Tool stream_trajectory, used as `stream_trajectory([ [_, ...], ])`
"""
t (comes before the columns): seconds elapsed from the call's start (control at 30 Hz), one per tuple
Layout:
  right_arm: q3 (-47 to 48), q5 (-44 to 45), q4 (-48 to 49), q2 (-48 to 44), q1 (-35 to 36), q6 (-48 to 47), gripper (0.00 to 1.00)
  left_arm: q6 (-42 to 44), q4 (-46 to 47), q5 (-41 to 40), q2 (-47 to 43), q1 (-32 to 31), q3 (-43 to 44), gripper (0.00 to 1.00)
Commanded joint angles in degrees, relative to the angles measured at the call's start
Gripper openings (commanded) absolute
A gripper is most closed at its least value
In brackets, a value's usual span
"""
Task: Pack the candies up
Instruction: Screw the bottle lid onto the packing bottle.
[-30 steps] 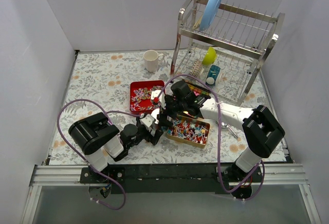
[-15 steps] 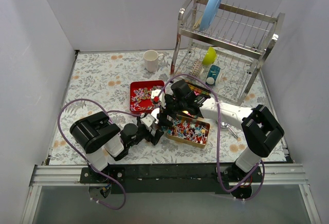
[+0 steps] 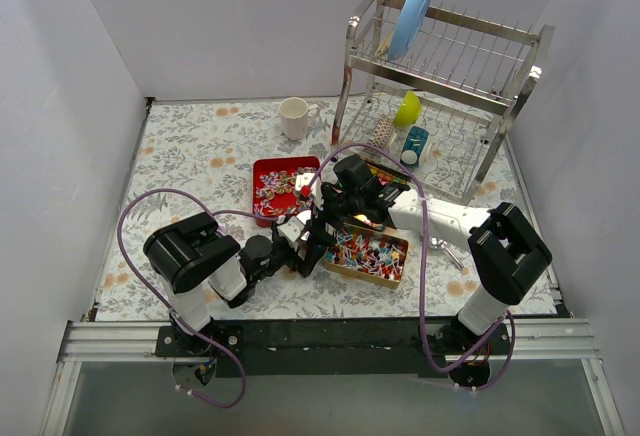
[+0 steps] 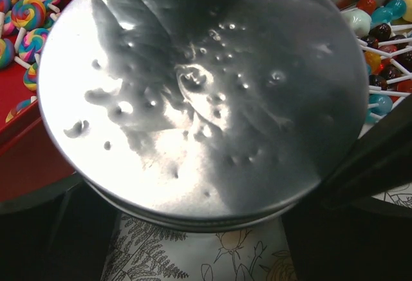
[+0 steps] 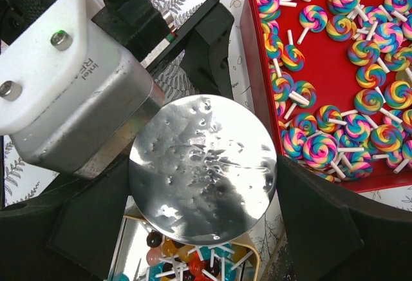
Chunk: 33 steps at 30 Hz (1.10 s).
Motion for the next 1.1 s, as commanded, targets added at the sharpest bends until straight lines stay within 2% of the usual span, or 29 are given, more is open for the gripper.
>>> stream_trajectory([
  [0.0,-2.93,-0.32,-14.60,4.97,0.65,3.49,0.68,0.29,12.73,4.03,0.12,0.19,-2.24,0.83],
  [0.07,-1.96,1.16,-16.18,4.88,0.48,1.65,0.74,1.43,11.61,4.22,-0.33,0.19,-2.16,0.65],
  [0.17,0.06,2.14,-18.64,4.36,-0.13,-0.90,0.80,1.52,5.80,4.49,-0.50,0.28,-0.58,0.46],
  [0.33,3.58,-0.05,-24.88,4.27,-2.86,-4.68,0.87,1.96,5.62,7.65,-0.24,0.28,-0.75,0.36],
  [0.37,3.84,-0.14,-27.32,4.18,-3.30,-5.56,0.98,1.79,5.71,7.74,0.37,0.28,-0.75,0.26],
  [0.5,4.02,-0.32,-30.94,2.95,-4.00,-8.29,0.98,1.09,5.97,7.48,2.48,0.28,-0.22,0.00],
  [0.73,3.76,-0.50,-32.09,3.04,-4.00,-9.43,0.98,1.00,7.91,7.12,4.77,0.28,-0.22,0.00],
  [0.9,3.31,-0.49,-33.06,-1.53,-4.53,-9.09,0.98,0.73,7.90,8.96,5.39,0.28,-0.05,0.00],
  [1.07,5.95,-5.59,-34.56,-7.85,-7.43,-11.79,0.97,1.52,8.08,11.34,5.12,0.19,-0.40,0.00],
])
